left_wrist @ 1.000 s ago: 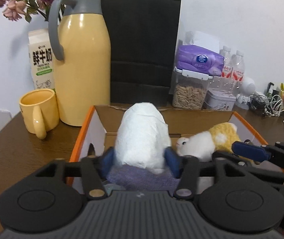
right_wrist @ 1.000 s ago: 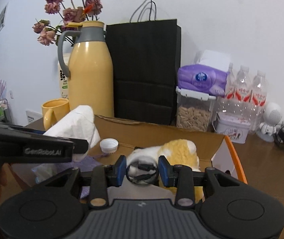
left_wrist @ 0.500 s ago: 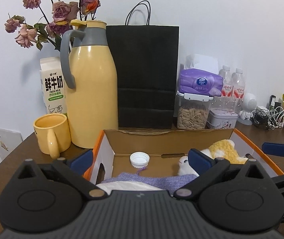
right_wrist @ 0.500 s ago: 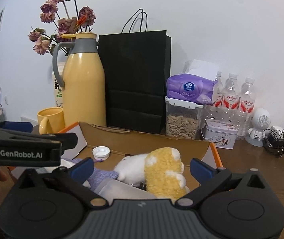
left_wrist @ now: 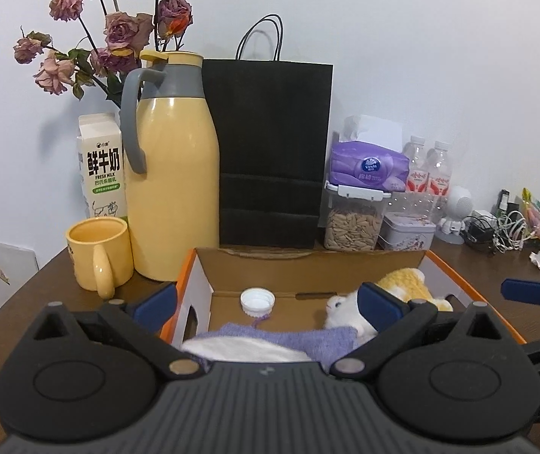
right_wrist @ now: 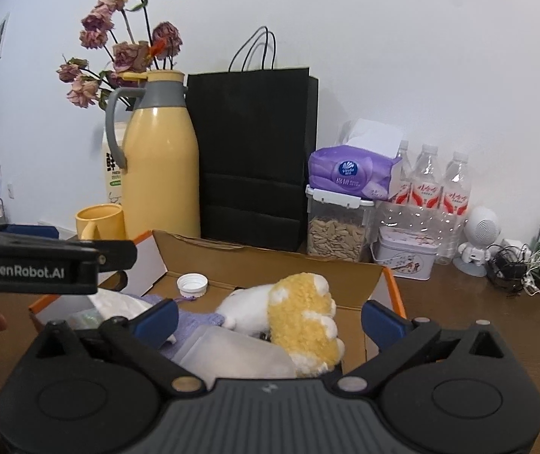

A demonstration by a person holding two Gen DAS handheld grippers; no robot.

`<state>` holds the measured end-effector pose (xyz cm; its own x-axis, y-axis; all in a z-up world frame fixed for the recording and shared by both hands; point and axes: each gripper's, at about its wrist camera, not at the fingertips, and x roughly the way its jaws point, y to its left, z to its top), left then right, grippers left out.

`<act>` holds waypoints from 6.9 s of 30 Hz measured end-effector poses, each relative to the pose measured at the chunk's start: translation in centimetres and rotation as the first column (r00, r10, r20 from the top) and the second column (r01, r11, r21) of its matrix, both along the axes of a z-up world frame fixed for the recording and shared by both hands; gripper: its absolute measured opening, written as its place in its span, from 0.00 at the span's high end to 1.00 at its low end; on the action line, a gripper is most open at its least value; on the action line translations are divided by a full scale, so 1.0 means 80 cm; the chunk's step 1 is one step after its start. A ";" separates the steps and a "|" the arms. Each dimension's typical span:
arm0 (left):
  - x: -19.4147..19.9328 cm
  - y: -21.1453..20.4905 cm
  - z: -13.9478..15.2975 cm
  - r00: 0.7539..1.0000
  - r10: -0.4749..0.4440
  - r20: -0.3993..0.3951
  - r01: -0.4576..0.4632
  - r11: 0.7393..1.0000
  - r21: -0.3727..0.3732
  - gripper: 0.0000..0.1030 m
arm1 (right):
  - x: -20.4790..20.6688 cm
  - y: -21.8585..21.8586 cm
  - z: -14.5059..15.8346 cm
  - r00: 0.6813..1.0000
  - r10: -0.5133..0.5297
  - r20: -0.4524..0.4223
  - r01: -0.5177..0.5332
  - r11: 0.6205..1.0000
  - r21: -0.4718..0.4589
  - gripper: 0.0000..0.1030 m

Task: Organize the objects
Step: 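Withdraw both grippers from the box toward the remaining items on the table, then grasp the orange chili-shaped item with the left gripper while the right gripper grasps a white cap, then carry the orange item and white cap into the cardboard box and open both grippers, then withdraw both grippers from the box toward the remaining items on the table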

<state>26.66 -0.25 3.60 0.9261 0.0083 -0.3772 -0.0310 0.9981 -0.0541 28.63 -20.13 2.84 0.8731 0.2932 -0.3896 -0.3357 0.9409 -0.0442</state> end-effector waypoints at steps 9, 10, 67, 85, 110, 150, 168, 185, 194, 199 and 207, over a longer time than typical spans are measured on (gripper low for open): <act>-0.057 0.017 -0.004 1.000 -0.011 -0.020 0.011 1.000 0.017 0.00 | -0.056 -0.010 -0.010 1.000 0.006 -0.017 -0.007 1.000 -0.017 0.00; -0.063 0.019 -0.006 1.000 -0.012 -0.024 0.012 1.000 0.020 0.00 | -0.063 -0.011 -0.013 1.000 0.008 -0.022 -0.008 1.000 -0.019 0.00; -0.126 0.068 -0.096 0.977 0.011 -0.213 -0.015 1.000 -0.017 0.00 | -0.109 0.042 -0.095 0.965 0.143 -0.221 -0.161 0.984 -0.069 0.73; -0.102 0.031 -0.106 0.964 0.020 -0.264 -0.008 0.999 0.048 0.01 | -0.121 0.032 -0.087 0.982 0.119 -0.144 -0.129 0.990 -0.060 0.73; -0.109 0.006 -0.111 0.962 -0.058 -0.268 0.068 0.997 0.031 0.87 | -0.123 0.031 -0.086 0.984 0.120 -0.134 -0.129 0.990 -0.056 0.73; 0.036 -0.005 0.011 1.000 0.014 0.015 -0.013 0.999 -0.042 0.87 | 0.024 0.027 0.009 0.998 0.016 0.059 -0.020 0.998 0.067 0.73; 0.037 -0.002 -0.012 0.996 0.084 0.019 -0.084 0.996 0.039 0.17 | 0.029 0.023 -0.014 0.999 -0.020 0.028 0.019 1.000 0.022 0.22; 0.032 -0.002 -0.008 0.992 0.121 0.044 -0.122 0.992 0.018 0.00 | 0.032 0.018 -0.012 0.999 -0.046 0.007 0.046 0.998 0.041 0.00; 0.012 -0.007 0.006 0.991 0.107 0.079 -0.107 0.994 -0.002 0.00 | 0.019 0.016 -0.002 0.999 -0.034 0.012 0.034 0.998 0.046 0.00; -0.014 -0.001 0.009 0.991 0.098 0.091 -0.097 0.995 -0.014 0.00 | -0.002 0.011 0.000 0.999 -0.026 0.023 0.025 0.999 0.026 0.00; -0.053 0.002 -0.005 0.996 0.056 0.069 -0.057 0.998 0.020 0.00 | -0.045 0.004 -0.009 1.000 0.003 0.031 -0.003 1.000 0.007 0.00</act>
